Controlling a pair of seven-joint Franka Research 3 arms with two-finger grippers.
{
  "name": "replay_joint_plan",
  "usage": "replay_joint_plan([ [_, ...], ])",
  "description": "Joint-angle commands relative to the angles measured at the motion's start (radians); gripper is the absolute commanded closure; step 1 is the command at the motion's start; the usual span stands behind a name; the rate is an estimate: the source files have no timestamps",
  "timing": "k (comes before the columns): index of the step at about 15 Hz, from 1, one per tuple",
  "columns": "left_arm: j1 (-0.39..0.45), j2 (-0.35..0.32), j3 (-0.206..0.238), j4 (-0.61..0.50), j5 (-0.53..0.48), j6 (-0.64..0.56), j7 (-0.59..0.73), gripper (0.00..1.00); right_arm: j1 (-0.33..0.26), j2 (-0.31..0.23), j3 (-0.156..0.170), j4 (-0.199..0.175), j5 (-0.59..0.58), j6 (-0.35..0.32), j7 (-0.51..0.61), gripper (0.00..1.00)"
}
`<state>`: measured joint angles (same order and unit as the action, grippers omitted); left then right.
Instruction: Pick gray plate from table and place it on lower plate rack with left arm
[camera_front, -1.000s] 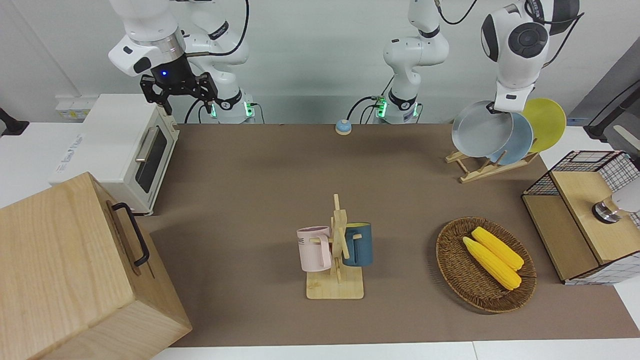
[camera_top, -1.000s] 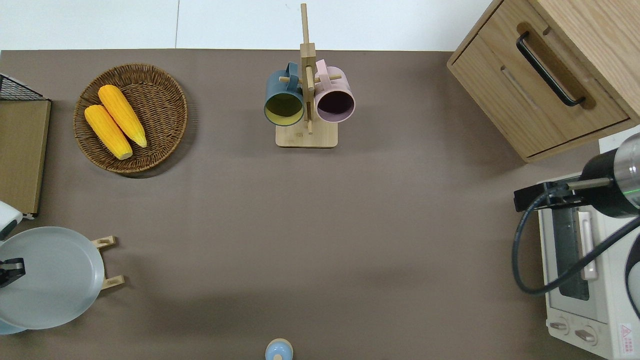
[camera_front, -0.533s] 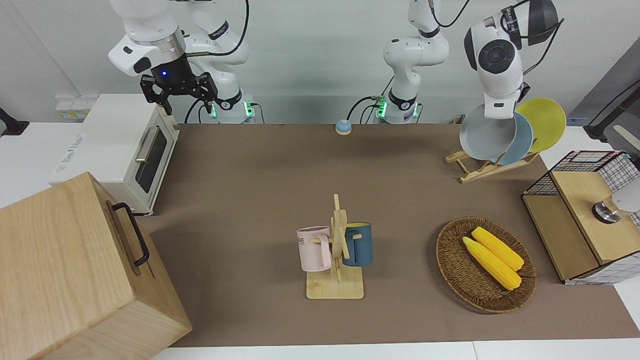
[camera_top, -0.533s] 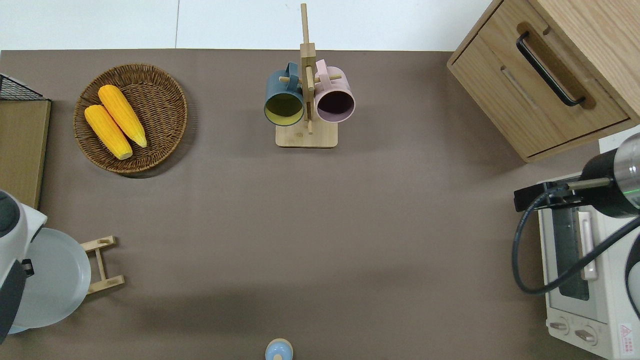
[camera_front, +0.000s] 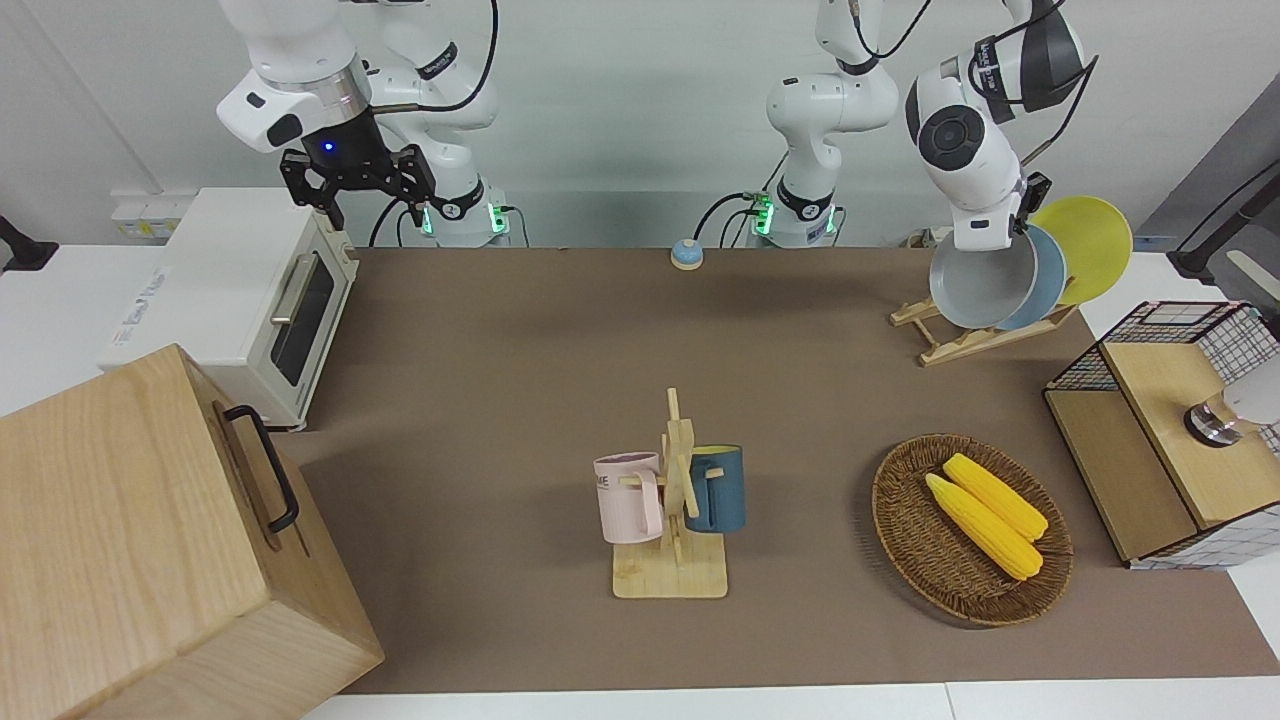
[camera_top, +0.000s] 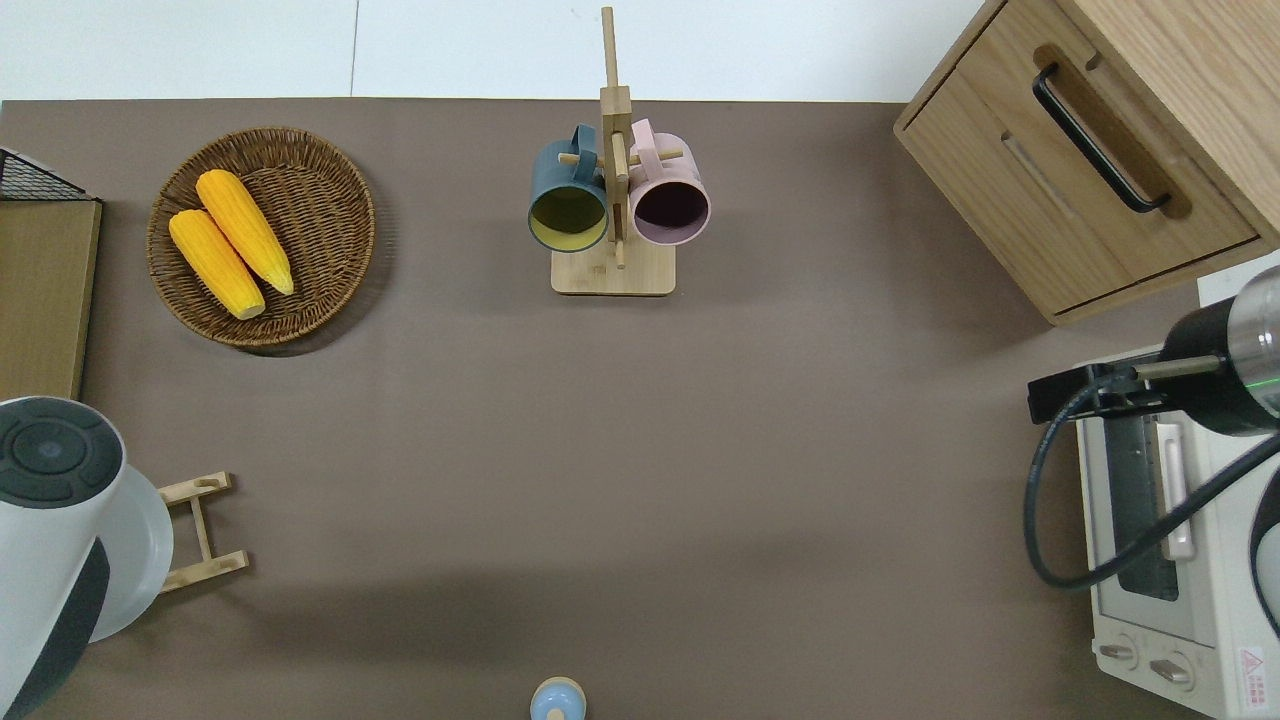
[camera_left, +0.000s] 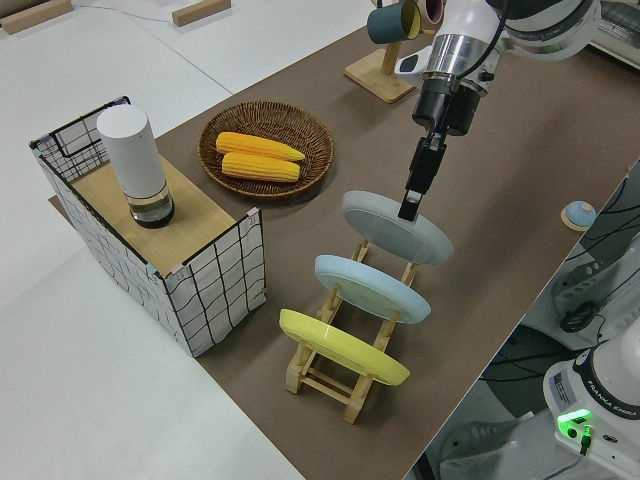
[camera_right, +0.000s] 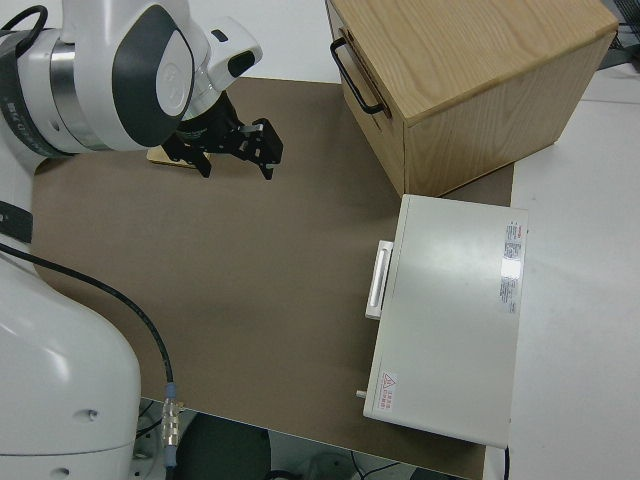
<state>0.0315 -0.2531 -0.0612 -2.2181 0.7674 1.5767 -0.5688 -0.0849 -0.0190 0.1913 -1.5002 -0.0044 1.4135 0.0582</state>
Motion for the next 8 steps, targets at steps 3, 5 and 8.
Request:
replay_joint_plan([
  [3,-0.021,-0.034,-0.017,-0.077,0.035,0.022,-0.089,1.0,-0.007,-0.002,0.007,0.006,0.007,-0.014,0.0,0.011],
  [5,-0.028,-0.034,-0.017,-0.078,0.035,0.022,-0.094,1.0,-0.007,-0.002,0.005,0.006,0.007,-0.014,0.0,0.011],
  [8,-0.028,-0.034,-0.017,-0.081,0.035,0.032,-0.106,1.0,-0.007,-0.002,0.007,0.006,0.007,-0.014,0.0,0.011],
])
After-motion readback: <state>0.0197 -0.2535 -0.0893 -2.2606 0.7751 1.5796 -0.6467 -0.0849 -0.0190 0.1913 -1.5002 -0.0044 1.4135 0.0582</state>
